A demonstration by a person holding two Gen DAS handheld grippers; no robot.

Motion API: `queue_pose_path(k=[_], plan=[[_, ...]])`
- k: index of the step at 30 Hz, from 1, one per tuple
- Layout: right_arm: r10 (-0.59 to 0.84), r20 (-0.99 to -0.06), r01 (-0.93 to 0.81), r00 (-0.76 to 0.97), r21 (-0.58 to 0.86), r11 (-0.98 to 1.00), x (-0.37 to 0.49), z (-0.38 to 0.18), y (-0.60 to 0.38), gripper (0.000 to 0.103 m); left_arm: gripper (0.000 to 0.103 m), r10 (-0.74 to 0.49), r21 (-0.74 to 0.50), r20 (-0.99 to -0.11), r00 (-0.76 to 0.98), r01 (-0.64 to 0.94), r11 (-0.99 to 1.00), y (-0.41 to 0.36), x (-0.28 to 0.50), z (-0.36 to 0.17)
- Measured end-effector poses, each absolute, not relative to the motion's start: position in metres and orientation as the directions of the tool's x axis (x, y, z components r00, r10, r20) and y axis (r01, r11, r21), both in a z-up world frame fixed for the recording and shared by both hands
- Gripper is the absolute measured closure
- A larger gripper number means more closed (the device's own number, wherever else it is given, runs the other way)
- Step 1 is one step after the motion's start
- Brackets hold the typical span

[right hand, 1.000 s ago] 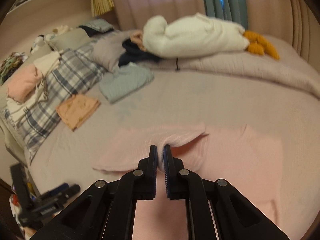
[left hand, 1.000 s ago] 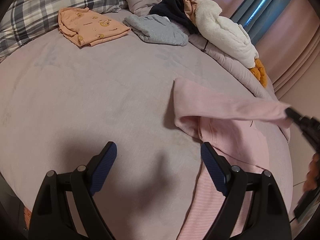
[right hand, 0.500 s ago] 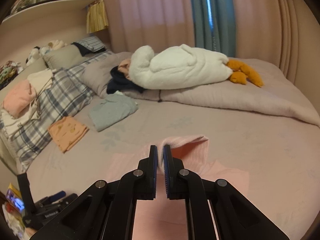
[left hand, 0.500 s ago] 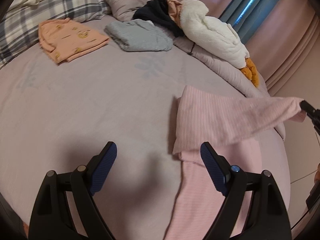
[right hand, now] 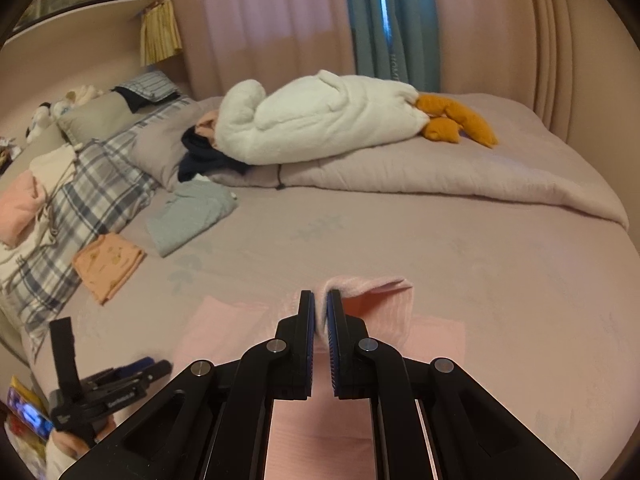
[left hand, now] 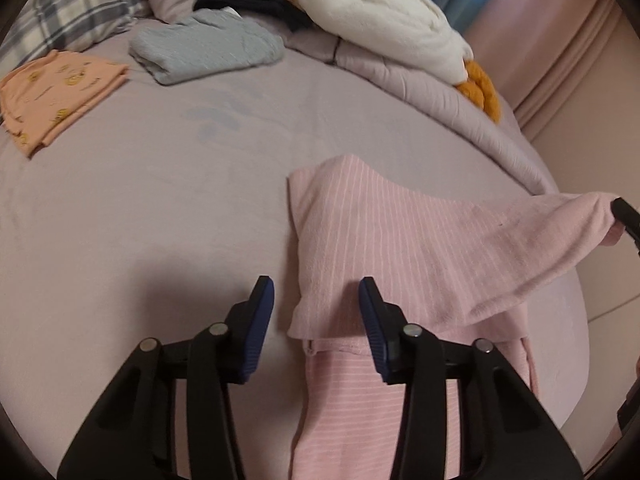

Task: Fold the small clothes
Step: 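Lift and fold the side edge toward the center with the right gripper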

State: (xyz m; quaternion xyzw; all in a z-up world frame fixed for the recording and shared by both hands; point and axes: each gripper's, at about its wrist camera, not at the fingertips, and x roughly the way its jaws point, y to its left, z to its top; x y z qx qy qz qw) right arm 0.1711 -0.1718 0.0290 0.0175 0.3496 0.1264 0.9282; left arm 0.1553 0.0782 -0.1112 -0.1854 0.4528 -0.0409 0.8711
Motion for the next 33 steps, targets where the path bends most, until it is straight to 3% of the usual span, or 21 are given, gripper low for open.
queue_pose_path(k=[20, 33], plan=[[0.199, -0.744, -0.111, 0.638, 0.167, 0.980, 0.181, -0.032, -0.221, 0.095, 0.060, -0.222, -0.306, -0.846, 0.485, -0.099, 0.947, 0.056, 0.175, -0.149], [0.220, -0.834, -0.032, 0.506, 0.237, 0.971, 0.166, -0.089, -0.252, 0.095, 0.058, -0.238, -0.326, -0.843, 0.482, -0.105, 0.940, 0.060, 0.176, -0.155]])
